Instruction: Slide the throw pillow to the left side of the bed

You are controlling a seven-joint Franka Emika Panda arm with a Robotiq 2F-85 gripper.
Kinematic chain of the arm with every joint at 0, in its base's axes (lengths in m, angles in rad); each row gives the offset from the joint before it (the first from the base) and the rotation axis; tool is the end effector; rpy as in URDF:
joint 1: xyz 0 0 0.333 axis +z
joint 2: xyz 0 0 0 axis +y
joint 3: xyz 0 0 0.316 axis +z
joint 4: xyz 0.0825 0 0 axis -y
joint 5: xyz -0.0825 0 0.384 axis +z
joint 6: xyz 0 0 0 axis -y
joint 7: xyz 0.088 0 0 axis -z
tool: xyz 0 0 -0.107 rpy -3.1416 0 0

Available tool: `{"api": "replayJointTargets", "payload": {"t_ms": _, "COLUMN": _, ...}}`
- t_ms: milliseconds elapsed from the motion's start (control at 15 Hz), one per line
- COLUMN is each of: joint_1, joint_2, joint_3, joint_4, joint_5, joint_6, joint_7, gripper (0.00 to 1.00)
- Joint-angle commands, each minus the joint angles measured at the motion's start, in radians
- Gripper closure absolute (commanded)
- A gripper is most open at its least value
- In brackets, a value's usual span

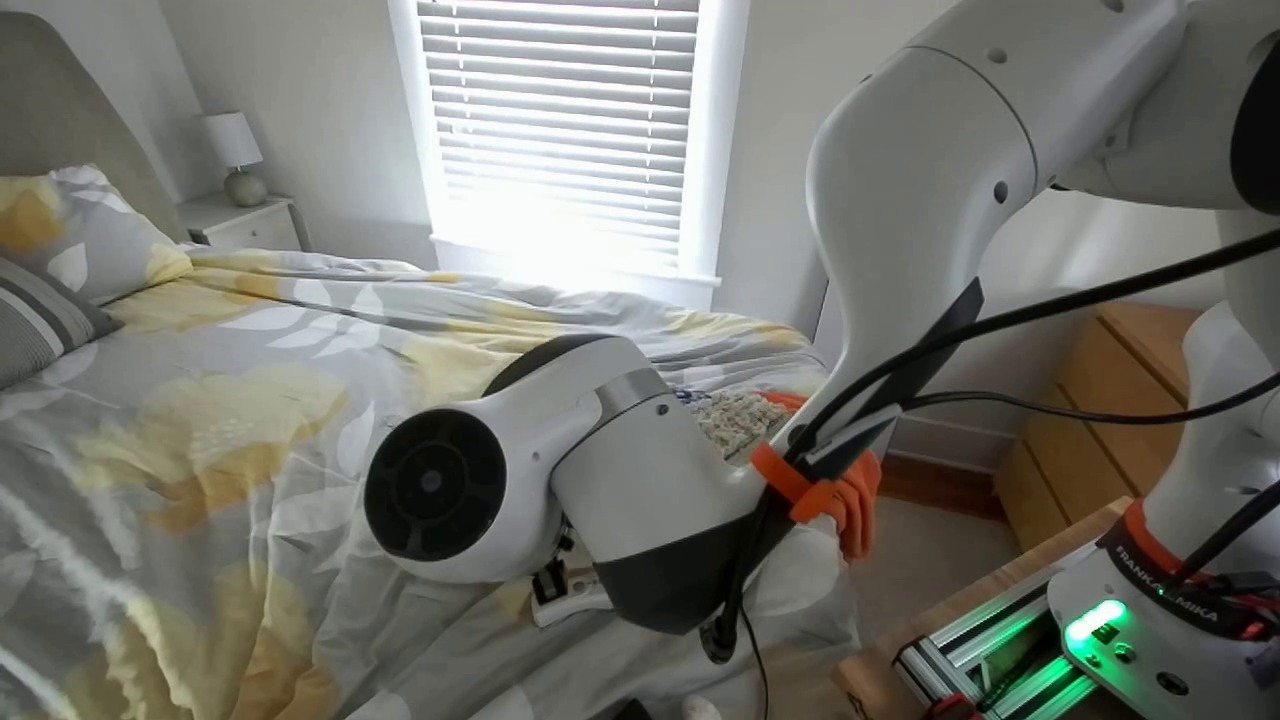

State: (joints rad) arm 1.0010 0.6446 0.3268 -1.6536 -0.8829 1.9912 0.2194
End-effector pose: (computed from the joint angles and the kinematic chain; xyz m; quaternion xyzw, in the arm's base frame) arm 0.2293 0.6265 0.2402 0.6831 0.6692 0.1082 0.2717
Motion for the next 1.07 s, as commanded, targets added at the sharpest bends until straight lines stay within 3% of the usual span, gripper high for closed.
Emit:
{"api": "replayJointTargets", "payload": {"t_ms": 0, "joint_1": 0.061, "joint_2": 0.022, "joint_3": 0.03, "joint_4": 0.046, "joint_5": 0.033, "joint_6": 0.041, "joint_7": -0.09, "gripper": 0.96}}
{"api": "replayJointTargets", "payload": {"t_ms": 1000, "joint_1": 0.179, "joint_2": -0.139, "joint_3": 0.063, "joint_4": -0.057, "joint_5": 0.251, "joint_6": 0.08, "joint_7": -0.186, "gripper": 0.96}}
